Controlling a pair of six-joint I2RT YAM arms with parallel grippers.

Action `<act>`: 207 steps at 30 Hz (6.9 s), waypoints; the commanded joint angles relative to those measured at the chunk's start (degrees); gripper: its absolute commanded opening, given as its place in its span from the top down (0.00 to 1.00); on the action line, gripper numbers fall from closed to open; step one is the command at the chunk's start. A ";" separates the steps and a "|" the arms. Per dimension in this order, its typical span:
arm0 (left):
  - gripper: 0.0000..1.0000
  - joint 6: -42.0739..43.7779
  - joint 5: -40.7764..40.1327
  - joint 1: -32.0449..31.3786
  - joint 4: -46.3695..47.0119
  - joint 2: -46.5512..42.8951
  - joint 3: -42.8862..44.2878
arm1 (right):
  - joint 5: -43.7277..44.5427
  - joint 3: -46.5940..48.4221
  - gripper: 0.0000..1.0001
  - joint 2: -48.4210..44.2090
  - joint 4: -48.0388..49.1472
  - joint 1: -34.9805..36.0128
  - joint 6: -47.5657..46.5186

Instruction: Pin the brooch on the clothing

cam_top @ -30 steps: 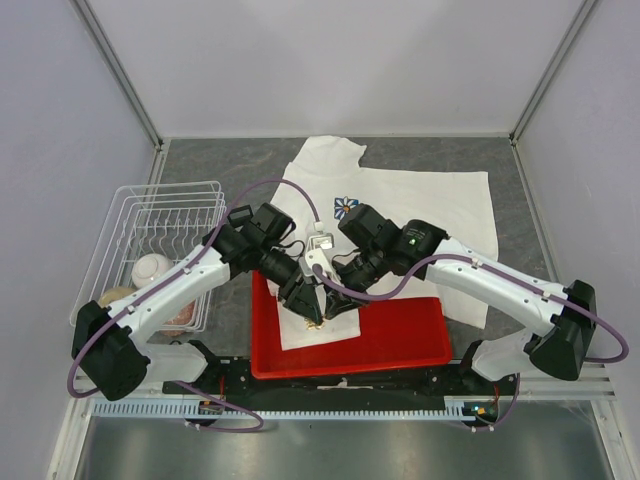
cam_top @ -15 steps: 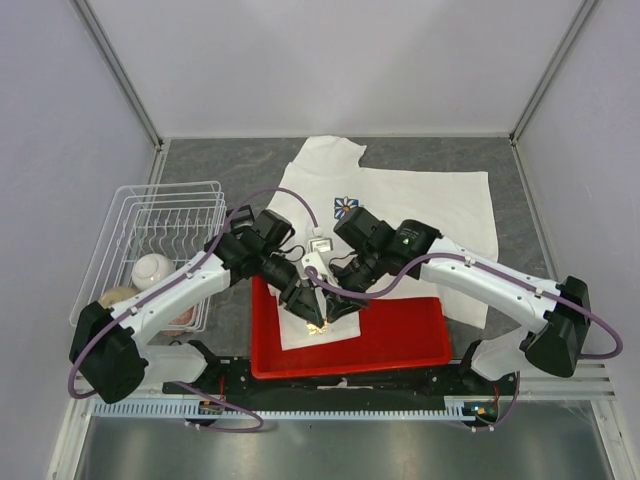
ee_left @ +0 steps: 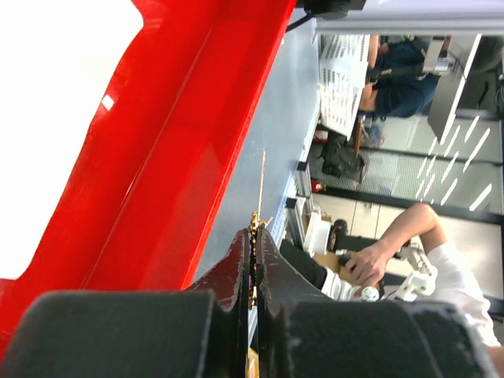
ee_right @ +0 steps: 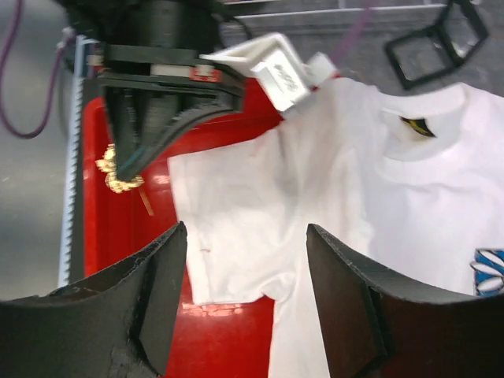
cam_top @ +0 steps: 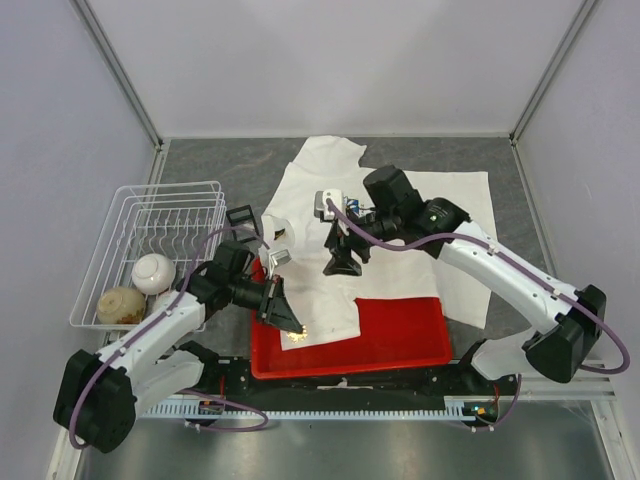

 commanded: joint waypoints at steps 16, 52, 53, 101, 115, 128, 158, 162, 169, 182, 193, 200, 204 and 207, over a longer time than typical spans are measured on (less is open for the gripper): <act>0.98 -13.03 -10.46 9.58 30.16 -3.23 -8.09 | 13.33 -6.04 0.37 15.22 21.23 -1.35 -3.07; 0.98 -16.55 -16.34 14.42 53.11 15.67 -9.76 | 4.11 -4.47 0.96 24.01 23.09 -4.78 -17.07; 0.98 -16.81 -16.43 14.42 54.59 16.37 -9.76 | 3.84 -4.20 0.98 24.28 23.17 -4.95 -15.75; 0.98 -17.08 -18.37 14.42 54.78 19.11 -8.97 | -1.70 2.74 1.00 27.71 18.34 -6.36 -11.87; 0.98 -19.36 -21.09 14.68 56.45 20.51 -5.63 | -3.45 4.15 1.00 28.50 19.39 -7.68 -4.14; 0.98 -20.77 -21.71 14.15 59.09 22.88 -4.93 | -5.30 4.33 1.00 29.29 20.45 -8.03 -1.94; 0.98 -18.84 -23.20 10.55 57.51 25.61 -1.50 | -7.50 2.04 1.00 27.97 19.75 -7.68 -4.75; 0.98 -18.57 -23.55 10.37 57.25 25.78 -1.32 | -7.58 2.04 1.00 27.88 19.31 -7.50 -5.37; 0.98 -18.40 -23.99 10.11 57.60 26.40 -1.15 | -7.59 1.51 1.00 27.53 18.08 -6.98 -7.39; 0.98 -18.48 -24.26 9.76 59.35 27.19 -1.06 | -6.88 0.90 1.00 27.53 16.23 -5.83 -10.38; 0.98 -17.96 -24.34 9.15 61.02 27.89 -0.36 | -6.71 0.55 1.00 27.27 15.35 -5.22 -11.52; 0.98 -17.78 -24.43 8.97 62.25 28.68 0.61 | -6.71 0.19 1.00 27.27 14.74 -5.04 -12.14; 0.98 -17.69 -24.26 8.88 62.96 29.12 1.05 | -6.79 0.11 1.00 27.36 14.56 -4.95 -12.40; 0.98 -18.04 -23.91 8.88 63.83 29.21 1.31 | -6.79 0.02 1.00 27.18 14.30 -4.78 -12.75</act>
